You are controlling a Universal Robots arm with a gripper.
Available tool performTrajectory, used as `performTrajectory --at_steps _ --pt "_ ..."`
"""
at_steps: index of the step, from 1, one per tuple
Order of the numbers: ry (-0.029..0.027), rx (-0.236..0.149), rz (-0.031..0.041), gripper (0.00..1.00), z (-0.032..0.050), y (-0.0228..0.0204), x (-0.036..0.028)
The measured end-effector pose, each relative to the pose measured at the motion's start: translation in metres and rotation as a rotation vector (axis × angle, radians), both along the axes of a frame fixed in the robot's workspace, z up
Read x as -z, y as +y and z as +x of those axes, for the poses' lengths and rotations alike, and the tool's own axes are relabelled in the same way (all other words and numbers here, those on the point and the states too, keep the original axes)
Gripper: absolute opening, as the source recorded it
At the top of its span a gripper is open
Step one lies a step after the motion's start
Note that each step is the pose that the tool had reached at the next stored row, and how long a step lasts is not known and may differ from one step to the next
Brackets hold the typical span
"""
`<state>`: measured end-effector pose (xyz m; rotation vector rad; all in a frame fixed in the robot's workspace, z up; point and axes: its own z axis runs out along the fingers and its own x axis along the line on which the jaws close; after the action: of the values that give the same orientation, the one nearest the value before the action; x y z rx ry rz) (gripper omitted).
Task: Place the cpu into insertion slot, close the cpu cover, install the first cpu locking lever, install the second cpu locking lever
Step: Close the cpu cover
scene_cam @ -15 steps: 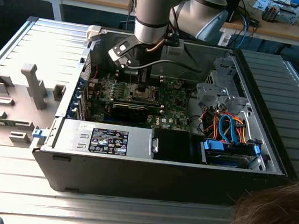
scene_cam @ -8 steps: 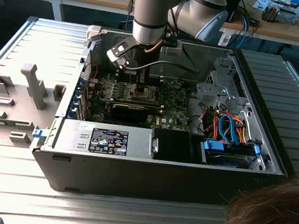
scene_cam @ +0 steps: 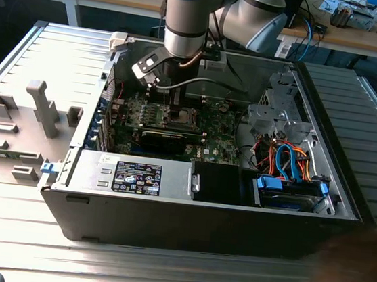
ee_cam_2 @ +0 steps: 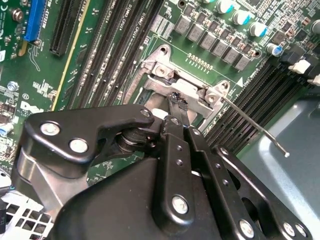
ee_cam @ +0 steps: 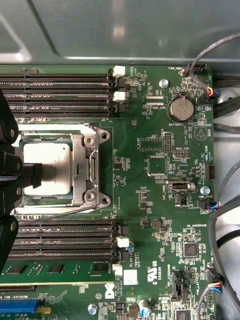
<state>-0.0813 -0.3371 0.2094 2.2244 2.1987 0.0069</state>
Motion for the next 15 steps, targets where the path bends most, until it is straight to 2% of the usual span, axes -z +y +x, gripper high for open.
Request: performTrajectory --at_steps 10,12,14,15 --pt "0.0004 -0.001 -0.0006 0.11 -0.0051 -0.0001 0.0063" --pt "0.0009 0.000 -0.0005 0.11 -0.0042 0.0000 0.0062" --pt "-0.0015 -0.001 0.0015 0.11 -0.0017 0.0003 0.0040" --pt "-0.0010 -0.001 0.0011 0.11 0.0002 0.0003 0.0017"
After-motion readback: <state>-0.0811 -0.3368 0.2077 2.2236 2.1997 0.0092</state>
